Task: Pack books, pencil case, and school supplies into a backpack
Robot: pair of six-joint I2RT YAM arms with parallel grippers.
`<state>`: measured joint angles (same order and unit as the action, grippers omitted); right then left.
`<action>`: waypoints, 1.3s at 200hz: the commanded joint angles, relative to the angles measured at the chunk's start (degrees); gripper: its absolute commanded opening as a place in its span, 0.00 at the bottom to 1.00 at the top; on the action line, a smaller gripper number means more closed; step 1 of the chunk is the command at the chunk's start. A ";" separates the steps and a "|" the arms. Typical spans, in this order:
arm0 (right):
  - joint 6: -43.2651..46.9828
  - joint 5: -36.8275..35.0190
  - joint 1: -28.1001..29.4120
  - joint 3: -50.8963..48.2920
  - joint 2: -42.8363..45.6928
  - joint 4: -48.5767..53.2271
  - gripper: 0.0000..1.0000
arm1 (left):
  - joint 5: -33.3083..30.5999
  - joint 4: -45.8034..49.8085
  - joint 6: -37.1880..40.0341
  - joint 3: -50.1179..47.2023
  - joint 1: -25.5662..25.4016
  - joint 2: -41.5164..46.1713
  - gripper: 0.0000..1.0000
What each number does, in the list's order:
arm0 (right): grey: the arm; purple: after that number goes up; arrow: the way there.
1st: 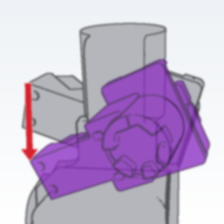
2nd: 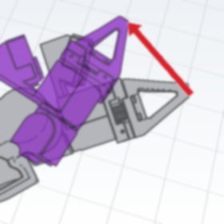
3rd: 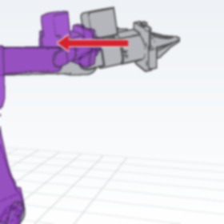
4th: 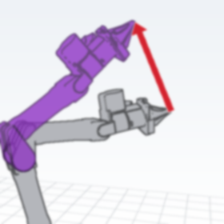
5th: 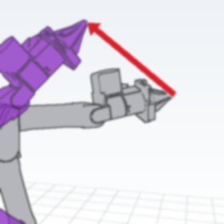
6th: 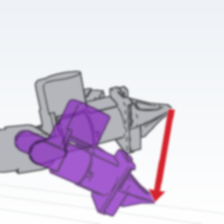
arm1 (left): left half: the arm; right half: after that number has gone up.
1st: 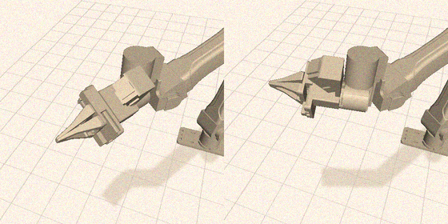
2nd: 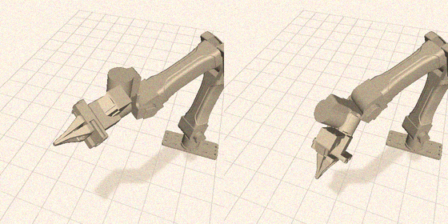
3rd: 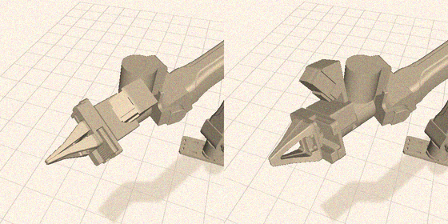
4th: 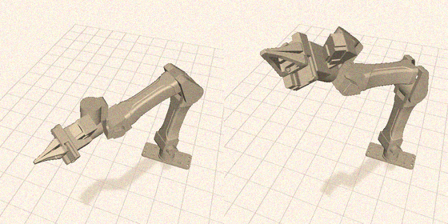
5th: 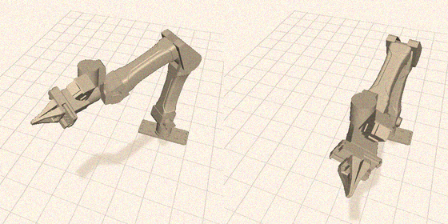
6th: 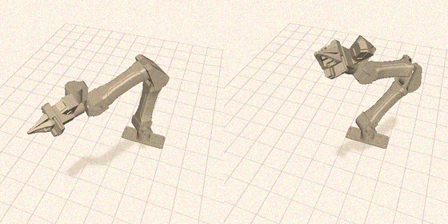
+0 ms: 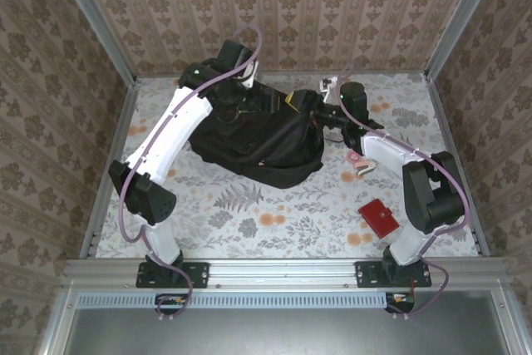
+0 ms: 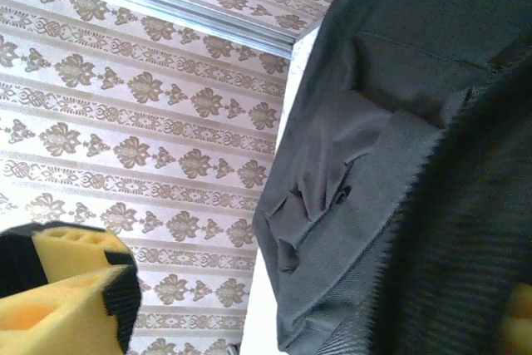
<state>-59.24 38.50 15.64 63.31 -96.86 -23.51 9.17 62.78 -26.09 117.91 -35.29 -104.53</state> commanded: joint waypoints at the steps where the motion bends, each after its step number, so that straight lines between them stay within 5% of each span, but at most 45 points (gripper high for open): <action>1: -1.48 3.07 -0.74 7.13 -0.82 10.00 0.79 | -3.78 3.89 4.54 2.06 -2.93 -1.21 0.82; 71: -1.66 2.44 1.08 16.42 -2.10 29.31 0.54 | -12.29 10.32 4.67 14.76 -9.44 -10.49 0.86; 129: -6.19 2.01 1.33 16.35 -2.68 27.45 0.05 | -16.32 13.06 5.21 22.74 -10.64 -16.37 0.85; 208: -11.62 2.91 1.37 17.84 -2.61 27.58 0.00 | -18.56 13.36 7.09 26.27 -13.38 -20.45 0.84; 260: -14.55 3.28 1.41 17.80 -3.34 25.87 0.00 | -25.78 11.52 8.75 21.23 -15.08 -19.97 0.70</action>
<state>-70.70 39.51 16.56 79.20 -99.37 4.05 -11.53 74.59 -19.27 141.60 -49.76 -124.57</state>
